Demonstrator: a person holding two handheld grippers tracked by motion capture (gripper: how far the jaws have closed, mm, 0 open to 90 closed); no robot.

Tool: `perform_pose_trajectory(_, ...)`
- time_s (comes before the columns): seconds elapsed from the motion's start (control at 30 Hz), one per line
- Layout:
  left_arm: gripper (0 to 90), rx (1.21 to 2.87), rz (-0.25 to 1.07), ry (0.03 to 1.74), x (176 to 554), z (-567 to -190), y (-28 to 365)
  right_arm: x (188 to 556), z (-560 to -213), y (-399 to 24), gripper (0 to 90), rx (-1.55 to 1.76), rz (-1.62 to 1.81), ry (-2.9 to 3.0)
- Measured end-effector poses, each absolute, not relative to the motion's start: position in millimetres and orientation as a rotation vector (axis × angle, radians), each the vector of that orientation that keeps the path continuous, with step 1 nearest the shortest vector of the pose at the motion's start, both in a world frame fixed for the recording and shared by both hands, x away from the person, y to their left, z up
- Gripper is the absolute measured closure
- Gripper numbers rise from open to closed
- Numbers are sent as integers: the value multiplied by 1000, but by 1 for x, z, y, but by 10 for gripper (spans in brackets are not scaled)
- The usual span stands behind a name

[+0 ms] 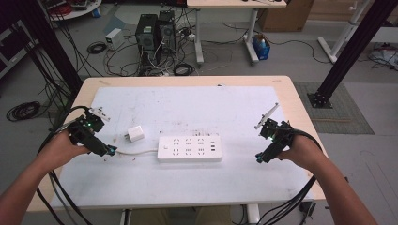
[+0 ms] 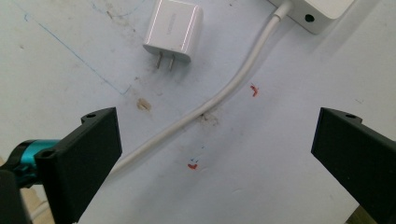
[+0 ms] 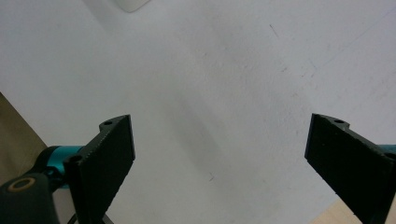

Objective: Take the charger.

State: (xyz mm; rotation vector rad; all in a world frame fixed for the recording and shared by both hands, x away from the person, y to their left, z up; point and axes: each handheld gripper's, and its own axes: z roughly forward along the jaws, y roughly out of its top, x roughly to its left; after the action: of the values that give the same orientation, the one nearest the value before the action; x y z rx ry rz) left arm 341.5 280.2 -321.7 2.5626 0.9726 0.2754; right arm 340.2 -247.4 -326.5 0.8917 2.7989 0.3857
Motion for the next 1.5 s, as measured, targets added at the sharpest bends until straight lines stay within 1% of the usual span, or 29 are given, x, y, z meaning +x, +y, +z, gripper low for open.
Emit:
perform_pose_trajectory(0.37, 17, 2575, 265, 924, 351, -322, 277, 341, -324, -249, 78, 899, 403, 2788)
perform_pose_trajectory(0.57, 17, 2603, 257, 846, 369, -326, 267, 341, -324, -249, 77, 910, 410, 2780)
perform_pose_trajectory(1.0, 17, 2599, 223, 786, 404, -348, 258, 342, -325, -246, 78, 905, 414, 2775)
perform_pose_trajectory(1.17, 17, 2637, 191, 772, 415, -362, 254, 343, -326, -247, 78, 894, 419, 2784)
perform_pose_trajectory(1.27, 17, 2661, 195, 754, 422, -368, 252, 344, -326, -247, 77, 895, 411, 2792)
perform_pose_trajectory(1.33, 17, 2643, 187, 780, 424, -372, 250, 344, -327, -247, 77, 906, 415, 2791)
perform_pose_trajectory(1.5, 26, 2656, 191, 782, 431, -380, 249, 345, -329, -246, 78, 907, 421, 2790)
